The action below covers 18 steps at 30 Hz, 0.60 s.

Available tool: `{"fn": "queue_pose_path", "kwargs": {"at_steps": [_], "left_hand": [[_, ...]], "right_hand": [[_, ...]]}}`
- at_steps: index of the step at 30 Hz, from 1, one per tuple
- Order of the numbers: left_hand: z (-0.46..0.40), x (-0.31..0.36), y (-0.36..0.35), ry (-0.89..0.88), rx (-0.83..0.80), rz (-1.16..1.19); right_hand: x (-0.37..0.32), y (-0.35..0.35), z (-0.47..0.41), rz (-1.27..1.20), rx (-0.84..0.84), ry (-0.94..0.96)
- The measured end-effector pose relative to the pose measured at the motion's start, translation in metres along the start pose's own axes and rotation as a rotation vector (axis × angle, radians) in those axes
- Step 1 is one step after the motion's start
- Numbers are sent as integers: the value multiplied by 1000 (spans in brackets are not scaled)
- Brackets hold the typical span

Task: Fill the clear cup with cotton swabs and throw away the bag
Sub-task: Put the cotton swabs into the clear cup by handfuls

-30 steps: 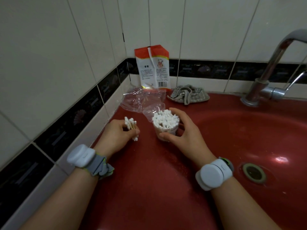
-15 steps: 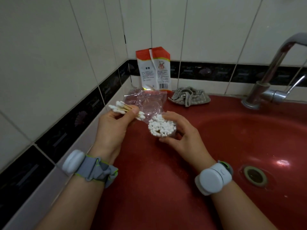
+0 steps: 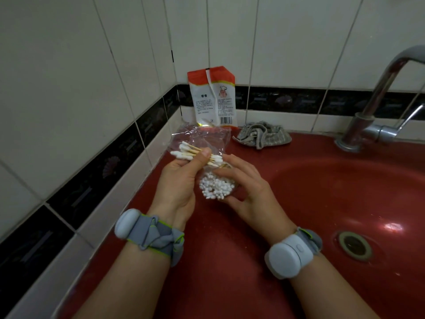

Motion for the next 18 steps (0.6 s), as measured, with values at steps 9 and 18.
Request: {"fn": "queue_pose_path", "kwargs": {"at_steps": [9, 18], "left_hand": [[4, -1, 8, -248, -5, -287], [8, 8, 16, -501, -131, -557]], "right_hand": [[-2, 1, 0, -128, -8, -61], [-8, 1, 1, -213, -6, -126]]}}
Point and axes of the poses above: each hand's wrist, its own z-axis away from the middle knuckle, its own y-axis out of the back of the hand, x = y × z, the point moved 1 cm from there along -z, towards the middle knuckle, and after that the axes turned 5 degrees about -z, right-handed, at the moved point
